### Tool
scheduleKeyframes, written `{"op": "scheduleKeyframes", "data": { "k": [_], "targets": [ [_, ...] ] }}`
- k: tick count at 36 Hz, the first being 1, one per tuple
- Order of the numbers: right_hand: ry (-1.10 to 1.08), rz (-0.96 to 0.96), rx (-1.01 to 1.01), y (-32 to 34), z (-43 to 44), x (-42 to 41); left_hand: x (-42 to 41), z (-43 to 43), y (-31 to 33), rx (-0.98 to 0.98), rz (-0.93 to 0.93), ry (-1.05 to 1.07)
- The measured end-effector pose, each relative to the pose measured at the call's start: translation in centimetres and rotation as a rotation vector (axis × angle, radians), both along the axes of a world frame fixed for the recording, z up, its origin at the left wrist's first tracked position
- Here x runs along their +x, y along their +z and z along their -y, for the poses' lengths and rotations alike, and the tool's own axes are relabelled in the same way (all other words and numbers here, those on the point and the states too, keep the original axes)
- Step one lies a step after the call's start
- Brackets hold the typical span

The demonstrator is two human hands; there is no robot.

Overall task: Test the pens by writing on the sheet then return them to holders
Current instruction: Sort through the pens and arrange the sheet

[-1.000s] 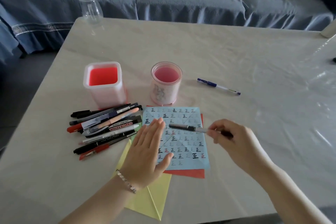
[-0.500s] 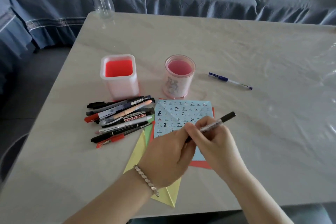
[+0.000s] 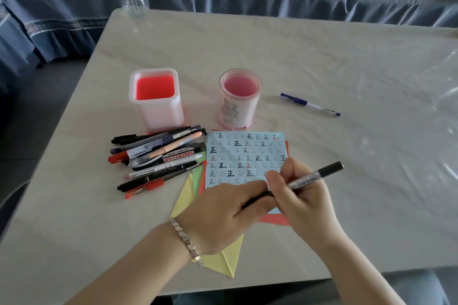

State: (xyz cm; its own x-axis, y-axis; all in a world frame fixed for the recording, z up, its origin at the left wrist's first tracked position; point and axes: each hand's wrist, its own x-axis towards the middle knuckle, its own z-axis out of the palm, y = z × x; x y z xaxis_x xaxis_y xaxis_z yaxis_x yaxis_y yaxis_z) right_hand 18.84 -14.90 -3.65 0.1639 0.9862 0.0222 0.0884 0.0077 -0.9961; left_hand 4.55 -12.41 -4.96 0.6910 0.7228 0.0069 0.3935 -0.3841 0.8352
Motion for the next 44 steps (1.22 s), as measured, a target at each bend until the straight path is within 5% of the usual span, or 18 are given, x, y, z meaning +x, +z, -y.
{"op": "scheduleKeyframes", "data": {
  "k": [7,14,18,22,35,44],
  "targets": [
    [-0.395,-0.206,-0.203,-2.0,0.2,2.4,-1.7,-1.3,-3.6,0.242,-0.443,0.346],
    [-0.405,-0.142,-0.285,-3.6,1.6,3.6,-2.5,-0.6,-7.5,0.595,-0.482,0.422],
    [-0.374,-0.214,-0.269,-3.7,1.9,3.8,-1.8,0.0,-7.6,0.627,-0.392,0.471],
    [-0.360,-0.193,-0.243,-4.0,2.1,3.8,-0.5,1.6,-6.9,0.606,-0.321,0.283],
    [-0.394,0.157,-0.113,-6.9,1.6,2.3,-0.6,3.5,-8.7,0.528,-0.510,-0.015],
    [-0.519,0.384,-0.075,-9.0,1.9,1.3,-0.4,3.4,-8.9,0.479,-0.377,0.018]
  ]
}}
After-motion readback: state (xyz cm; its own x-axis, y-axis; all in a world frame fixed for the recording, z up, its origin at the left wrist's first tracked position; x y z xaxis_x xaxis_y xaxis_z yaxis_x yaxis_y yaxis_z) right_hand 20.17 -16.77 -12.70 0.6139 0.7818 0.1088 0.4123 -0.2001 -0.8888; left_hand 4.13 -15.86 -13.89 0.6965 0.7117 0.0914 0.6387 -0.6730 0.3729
